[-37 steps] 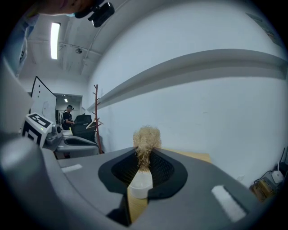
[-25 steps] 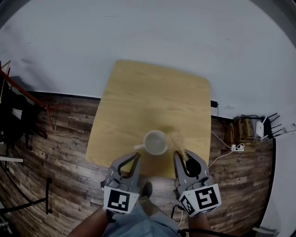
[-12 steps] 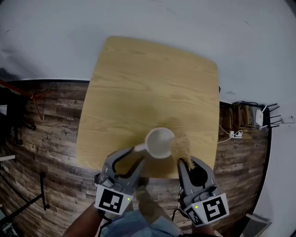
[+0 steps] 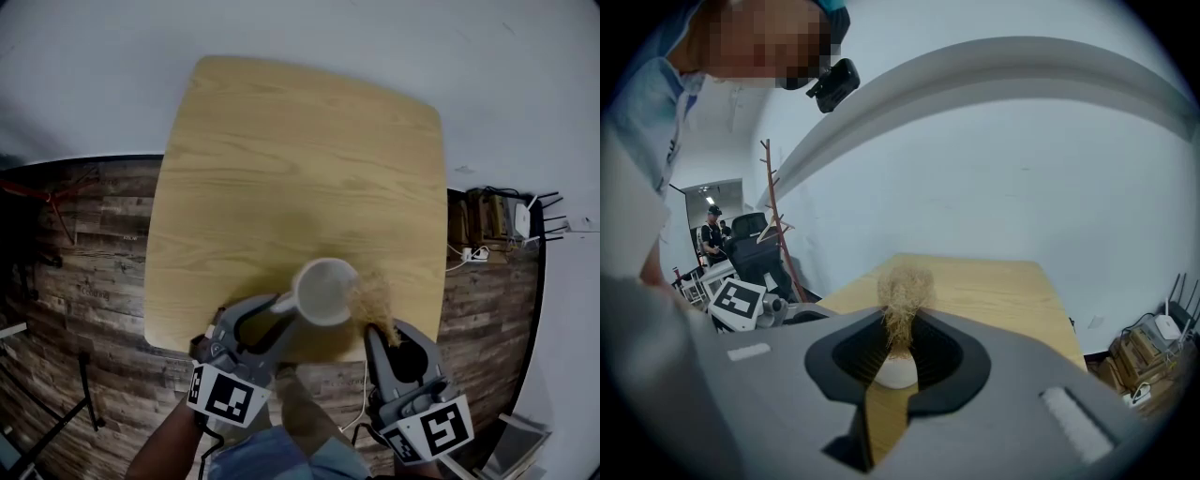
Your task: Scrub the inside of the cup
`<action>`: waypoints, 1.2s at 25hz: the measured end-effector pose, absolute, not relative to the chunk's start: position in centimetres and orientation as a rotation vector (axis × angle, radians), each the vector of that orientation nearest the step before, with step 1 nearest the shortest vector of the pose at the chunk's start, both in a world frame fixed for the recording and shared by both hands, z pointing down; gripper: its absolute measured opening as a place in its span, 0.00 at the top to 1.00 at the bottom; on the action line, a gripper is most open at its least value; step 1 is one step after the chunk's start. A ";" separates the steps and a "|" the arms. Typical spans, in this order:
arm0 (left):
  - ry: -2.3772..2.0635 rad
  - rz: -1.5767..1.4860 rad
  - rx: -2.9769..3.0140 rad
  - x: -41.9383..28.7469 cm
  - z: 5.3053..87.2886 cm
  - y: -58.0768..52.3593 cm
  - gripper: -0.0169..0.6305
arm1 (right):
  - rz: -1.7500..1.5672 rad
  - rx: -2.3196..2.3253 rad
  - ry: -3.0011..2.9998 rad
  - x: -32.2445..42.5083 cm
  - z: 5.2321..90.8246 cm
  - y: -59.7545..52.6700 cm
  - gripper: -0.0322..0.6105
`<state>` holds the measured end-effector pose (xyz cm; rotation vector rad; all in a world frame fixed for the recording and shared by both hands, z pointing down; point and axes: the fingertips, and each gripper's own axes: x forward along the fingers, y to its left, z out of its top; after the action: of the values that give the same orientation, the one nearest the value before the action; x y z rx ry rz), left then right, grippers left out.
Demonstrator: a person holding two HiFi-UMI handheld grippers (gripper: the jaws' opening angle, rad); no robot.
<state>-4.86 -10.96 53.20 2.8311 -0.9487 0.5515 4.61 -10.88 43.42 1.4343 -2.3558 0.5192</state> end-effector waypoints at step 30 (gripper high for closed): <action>-0.426 1.159 2.894 -1.8 53.5 -13.1 0.85 | 0.544 1.426 -2.199 7.5 46.1 -10.4 0.86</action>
<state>-1.85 -13.10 53.48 2.8943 -0.4258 1.1586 7.52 -10.37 46.10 1.4261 -2.1987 0.5437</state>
